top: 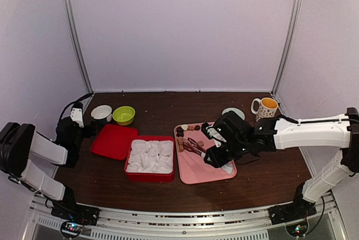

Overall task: Pack the chocolate
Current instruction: Pick up the fake chocolate from the plate.

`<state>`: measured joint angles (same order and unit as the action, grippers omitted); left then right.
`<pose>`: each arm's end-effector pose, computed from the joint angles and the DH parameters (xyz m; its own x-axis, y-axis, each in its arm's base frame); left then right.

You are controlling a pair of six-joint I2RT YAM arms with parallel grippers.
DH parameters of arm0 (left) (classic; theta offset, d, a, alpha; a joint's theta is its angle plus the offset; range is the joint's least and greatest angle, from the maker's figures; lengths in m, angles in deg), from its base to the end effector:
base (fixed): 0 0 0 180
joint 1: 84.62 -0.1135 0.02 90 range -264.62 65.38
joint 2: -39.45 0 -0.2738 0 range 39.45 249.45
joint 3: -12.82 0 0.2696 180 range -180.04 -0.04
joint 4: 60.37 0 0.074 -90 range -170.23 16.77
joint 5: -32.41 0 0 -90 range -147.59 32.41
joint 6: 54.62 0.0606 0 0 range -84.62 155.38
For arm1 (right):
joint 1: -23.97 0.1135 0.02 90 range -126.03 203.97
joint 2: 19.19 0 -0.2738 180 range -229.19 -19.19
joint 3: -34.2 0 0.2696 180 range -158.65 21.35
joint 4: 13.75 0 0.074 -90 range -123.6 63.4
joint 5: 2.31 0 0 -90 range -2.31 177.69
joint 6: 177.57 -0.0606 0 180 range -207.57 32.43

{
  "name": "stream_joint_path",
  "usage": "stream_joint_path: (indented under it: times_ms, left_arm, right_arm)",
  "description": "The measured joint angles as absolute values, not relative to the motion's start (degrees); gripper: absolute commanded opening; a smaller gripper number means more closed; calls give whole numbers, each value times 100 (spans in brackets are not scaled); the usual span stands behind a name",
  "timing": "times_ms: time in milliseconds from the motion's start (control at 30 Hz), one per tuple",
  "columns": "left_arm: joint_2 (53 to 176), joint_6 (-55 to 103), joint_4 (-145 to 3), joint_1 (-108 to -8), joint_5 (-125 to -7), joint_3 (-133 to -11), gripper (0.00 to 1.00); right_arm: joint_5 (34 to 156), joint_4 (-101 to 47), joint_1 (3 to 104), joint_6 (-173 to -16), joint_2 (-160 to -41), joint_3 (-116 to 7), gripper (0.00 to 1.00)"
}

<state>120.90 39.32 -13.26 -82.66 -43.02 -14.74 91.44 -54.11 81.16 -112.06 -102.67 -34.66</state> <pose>0.2703 0.0060 0.1508 -0.1326 0.0711 -0.9886 -0.2079 0.9732 0.0979 0.1738 0.2769 0.2074 -0.7599 -0.4153 -0.5000 -0.5978 0.7487 0.2866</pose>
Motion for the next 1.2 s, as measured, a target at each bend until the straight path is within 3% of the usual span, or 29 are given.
stream_joint_path:
  times_ms: [300, 1200]
  left_arm:
    - [12090, 3932, -1328, -8266, -4302, -1474, 98]
    - [12090, 3930, -1326, -8266, -4302, -1474, 98]
  right_arm:
    - [9078, -5575, 8258, -11394, -10770, -3755, 38]
    - [8763, -5726, 8355, -11643, -11537, -4478, 37]
